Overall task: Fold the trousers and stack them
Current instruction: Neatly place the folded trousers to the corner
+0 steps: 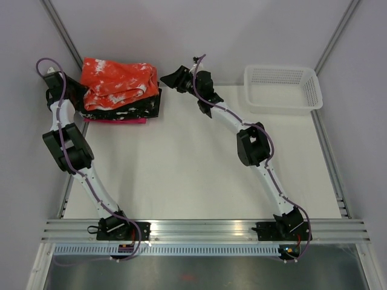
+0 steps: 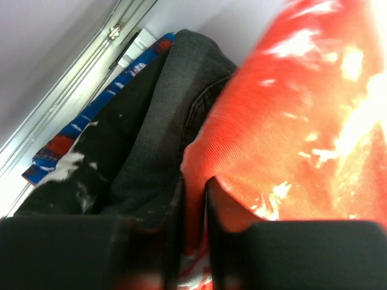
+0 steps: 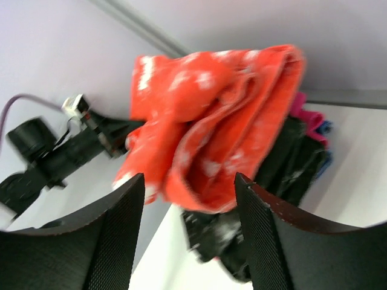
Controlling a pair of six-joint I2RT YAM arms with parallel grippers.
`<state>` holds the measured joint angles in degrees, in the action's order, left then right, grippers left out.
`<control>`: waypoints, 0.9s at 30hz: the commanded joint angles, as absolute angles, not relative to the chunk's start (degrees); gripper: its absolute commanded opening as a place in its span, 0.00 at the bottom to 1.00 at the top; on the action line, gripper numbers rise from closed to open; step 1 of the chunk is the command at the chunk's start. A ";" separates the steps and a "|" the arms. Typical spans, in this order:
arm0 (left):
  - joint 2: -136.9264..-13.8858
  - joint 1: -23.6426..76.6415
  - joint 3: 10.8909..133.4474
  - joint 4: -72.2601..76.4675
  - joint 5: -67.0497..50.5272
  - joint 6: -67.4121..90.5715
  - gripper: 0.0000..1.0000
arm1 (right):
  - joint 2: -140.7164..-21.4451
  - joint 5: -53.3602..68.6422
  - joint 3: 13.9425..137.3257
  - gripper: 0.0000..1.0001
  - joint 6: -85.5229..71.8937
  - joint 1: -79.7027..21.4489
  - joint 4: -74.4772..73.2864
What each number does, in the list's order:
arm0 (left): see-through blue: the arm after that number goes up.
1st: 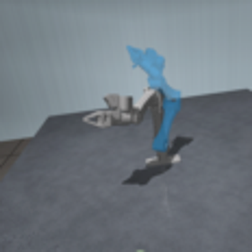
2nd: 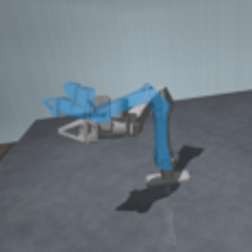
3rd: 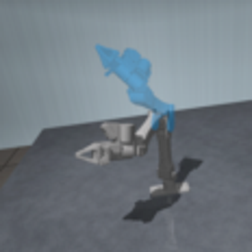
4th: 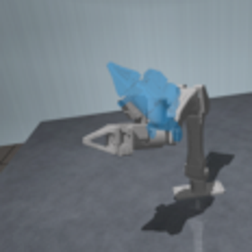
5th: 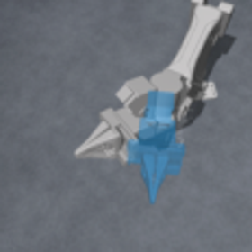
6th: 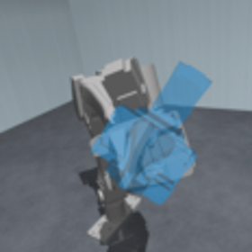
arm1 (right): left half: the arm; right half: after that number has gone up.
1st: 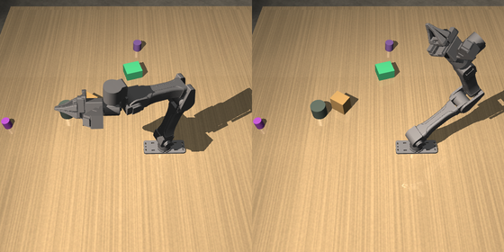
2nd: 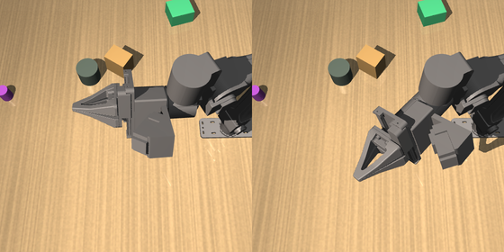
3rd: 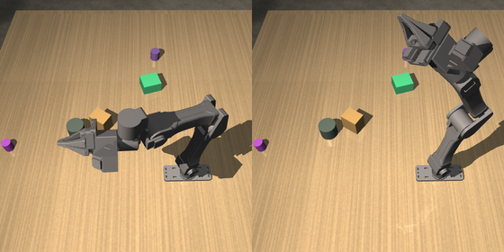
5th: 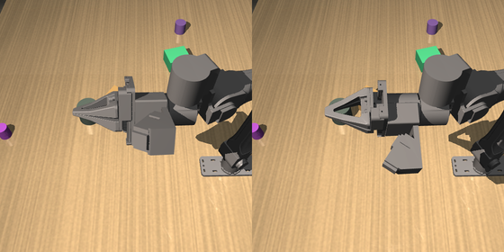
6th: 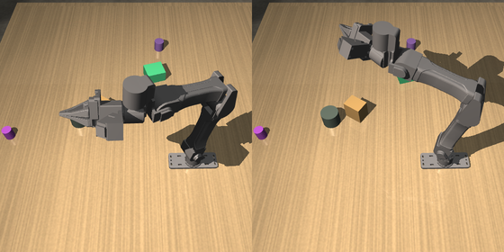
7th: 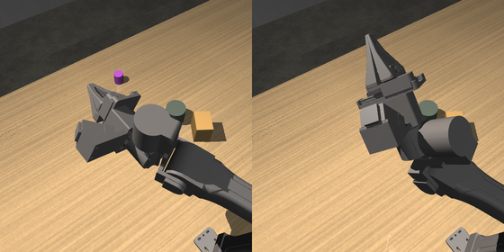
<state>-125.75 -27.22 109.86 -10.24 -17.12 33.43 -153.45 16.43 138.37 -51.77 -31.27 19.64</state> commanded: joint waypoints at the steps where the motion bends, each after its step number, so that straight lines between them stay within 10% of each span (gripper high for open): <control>1: -125.16 -29.01 112.15 2.55 -15.63 30.77 0.27 | -142.49 23.01 135.01 0.68 -48.79 -32.96 21.27; 7: -121.12 -25.67 113.28 -3.51 -13.02 24.61 0.46 | -134.67 25.93 125.78 0.73 -44.13 -32.96 18.73; 9: -118.93 -24.36 114.25 -5.96 -11.52 22.60 0.75 | -132.72 26.10 123.23 0.76 -42.29 -32.87 16.71; 14: -112.95 -21.28 114.79 -10.89 -3.71 16.10 0.91 | -124.03 22.34 116.55 0.84 -33.76 -32.61 6.17; 27: -101.51 -0.79 109.08 -13.72 2.38 12.90 0.89 | -94.78 8.53 94.15 0.95 -25.32 -24.45 -13.09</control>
<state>-100.90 -3.29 111.50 -13.93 3.84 12.27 -101.65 11.94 98.15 -28.16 -26.79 -9.19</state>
